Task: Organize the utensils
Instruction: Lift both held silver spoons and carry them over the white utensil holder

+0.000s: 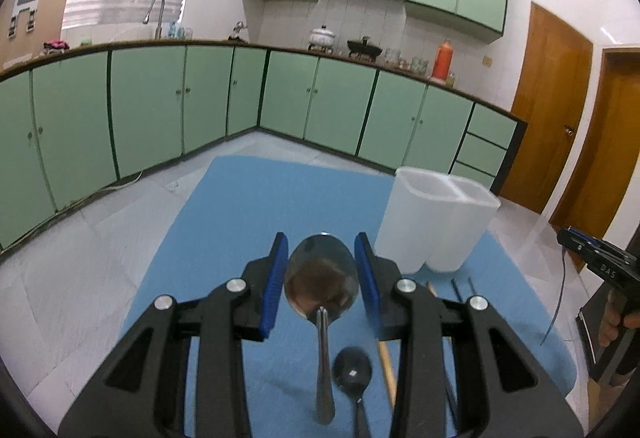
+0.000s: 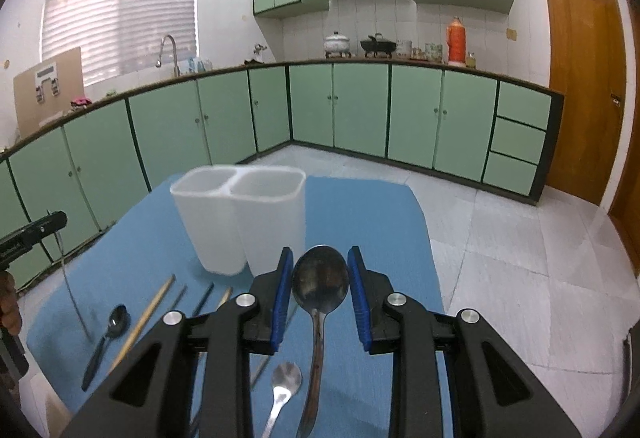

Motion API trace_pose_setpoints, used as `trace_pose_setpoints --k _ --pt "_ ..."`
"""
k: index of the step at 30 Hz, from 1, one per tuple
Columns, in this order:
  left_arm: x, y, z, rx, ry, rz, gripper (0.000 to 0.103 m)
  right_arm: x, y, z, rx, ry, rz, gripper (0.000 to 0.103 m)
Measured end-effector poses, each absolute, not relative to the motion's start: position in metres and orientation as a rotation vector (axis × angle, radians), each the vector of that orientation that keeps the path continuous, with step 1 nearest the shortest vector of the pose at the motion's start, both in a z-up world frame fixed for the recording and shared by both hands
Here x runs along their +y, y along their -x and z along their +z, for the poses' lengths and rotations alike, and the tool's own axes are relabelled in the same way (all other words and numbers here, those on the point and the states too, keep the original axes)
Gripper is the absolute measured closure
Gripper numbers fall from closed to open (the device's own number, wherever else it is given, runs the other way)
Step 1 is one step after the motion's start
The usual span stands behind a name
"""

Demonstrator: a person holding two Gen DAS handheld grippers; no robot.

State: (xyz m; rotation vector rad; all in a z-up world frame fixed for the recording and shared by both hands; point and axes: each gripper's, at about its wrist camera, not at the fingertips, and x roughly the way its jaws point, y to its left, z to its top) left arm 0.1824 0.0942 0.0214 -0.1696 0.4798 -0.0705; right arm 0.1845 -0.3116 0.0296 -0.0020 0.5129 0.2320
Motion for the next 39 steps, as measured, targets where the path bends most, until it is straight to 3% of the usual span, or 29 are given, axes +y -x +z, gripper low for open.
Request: trace_pose_setpoints --k 21,30,39 --pt "0.005 -0.295 0.140 0.170 0.139 -0.221 0.070 -0.272 -0.290 0.117 0.269 -0.070 0.292 0.075" --pt "-0.018 -0.355 0.096 0.183 0.119 -0.237 0.070 -0.265 -0.340 0.081 0.274 -0.106 0.292 0.075" --pt "-0.021 -0.364 0.050 0.241 0.078 -0.247 0.070 -0.252 -0.341 0.046 0.329 -0.084 0.316 0.075"
